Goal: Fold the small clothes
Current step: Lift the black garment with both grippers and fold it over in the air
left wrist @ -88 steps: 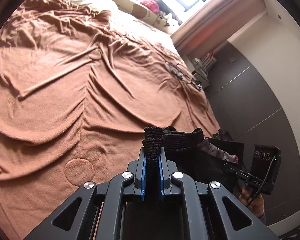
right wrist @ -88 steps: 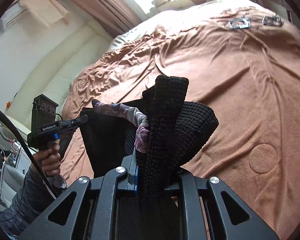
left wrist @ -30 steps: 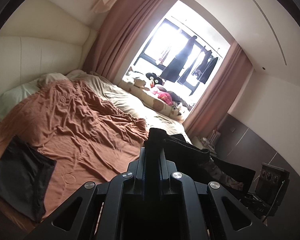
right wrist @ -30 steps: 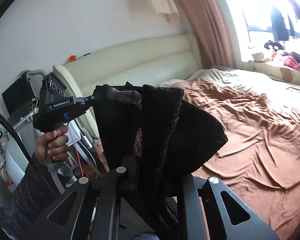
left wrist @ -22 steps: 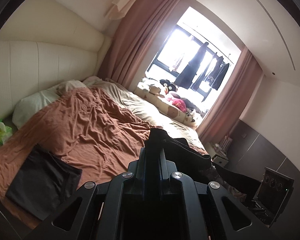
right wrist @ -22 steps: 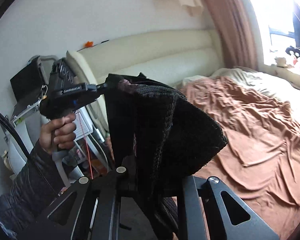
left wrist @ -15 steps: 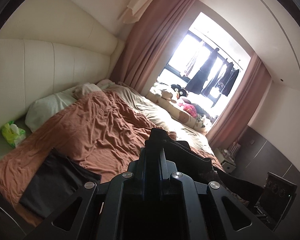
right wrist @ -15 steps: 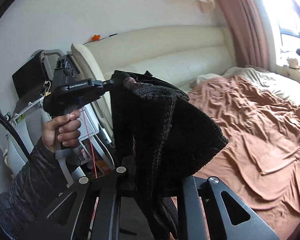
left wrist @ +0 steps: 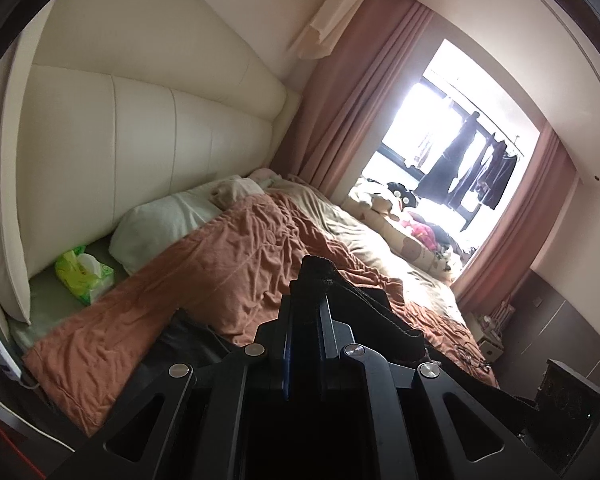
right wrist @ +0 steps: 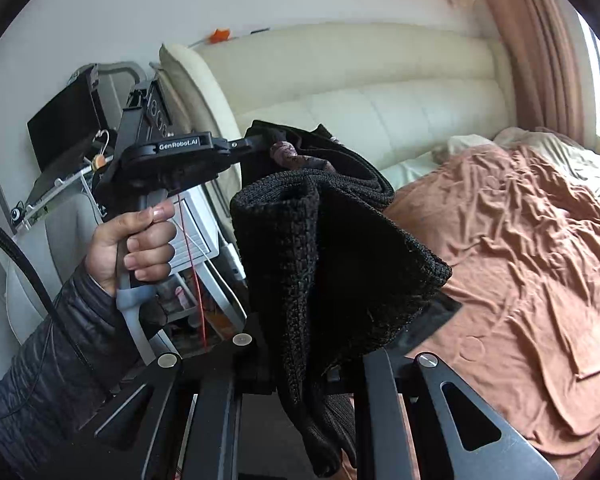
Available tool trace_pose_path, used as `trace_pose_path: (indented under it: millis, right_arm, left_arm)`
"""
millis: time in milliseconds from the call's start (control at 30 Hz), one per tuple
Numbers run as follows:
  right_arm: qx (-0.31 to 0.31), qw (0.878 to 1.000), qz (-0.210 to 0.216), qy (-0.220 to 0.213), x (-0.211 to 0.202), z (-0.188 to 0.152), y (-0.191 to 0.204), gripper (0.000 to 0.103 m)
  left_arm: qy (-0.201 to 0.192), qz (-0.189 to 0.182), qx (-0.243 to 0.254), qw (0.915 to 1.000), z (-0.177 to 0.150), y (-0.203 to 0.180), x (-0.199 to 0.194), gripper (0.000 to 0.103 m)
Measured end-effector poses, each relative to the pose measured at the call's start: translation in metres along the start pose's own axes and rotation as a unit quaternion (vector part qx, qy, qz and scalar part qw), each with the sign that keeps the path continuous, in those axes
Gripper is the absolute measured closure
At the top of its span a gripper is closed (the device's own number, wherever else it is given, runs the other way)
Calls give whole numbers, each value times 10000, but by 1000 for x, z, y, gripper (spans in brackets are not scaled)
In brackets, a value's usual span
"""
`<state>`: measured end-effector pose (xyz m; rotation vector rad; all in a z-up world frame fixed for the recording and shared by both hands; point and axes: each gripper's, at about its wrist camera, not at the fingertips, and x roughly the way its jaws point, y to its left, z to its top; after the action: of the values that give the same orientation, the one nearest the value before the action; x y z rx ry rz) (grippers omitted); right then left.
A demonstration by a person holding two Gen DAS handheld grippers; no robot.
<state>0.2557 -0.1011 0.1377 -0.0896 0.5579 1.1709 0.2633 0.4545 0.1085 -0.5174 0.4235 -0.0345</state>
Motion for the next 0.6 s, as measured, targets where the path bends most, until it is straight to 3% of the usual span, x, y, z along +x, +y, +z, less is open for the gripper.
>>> trace_pose_path:
  millis: [300,600]
  right_arm:
    - [-27,9997,128,218,55,7,0,93]
    - [180,9992,58,356,111,4,-46,93]
  left_arm:
    - [-51,455,-169,9988,5,46,9,94]
    - [191,860,-191,9959,3,90,75,94]
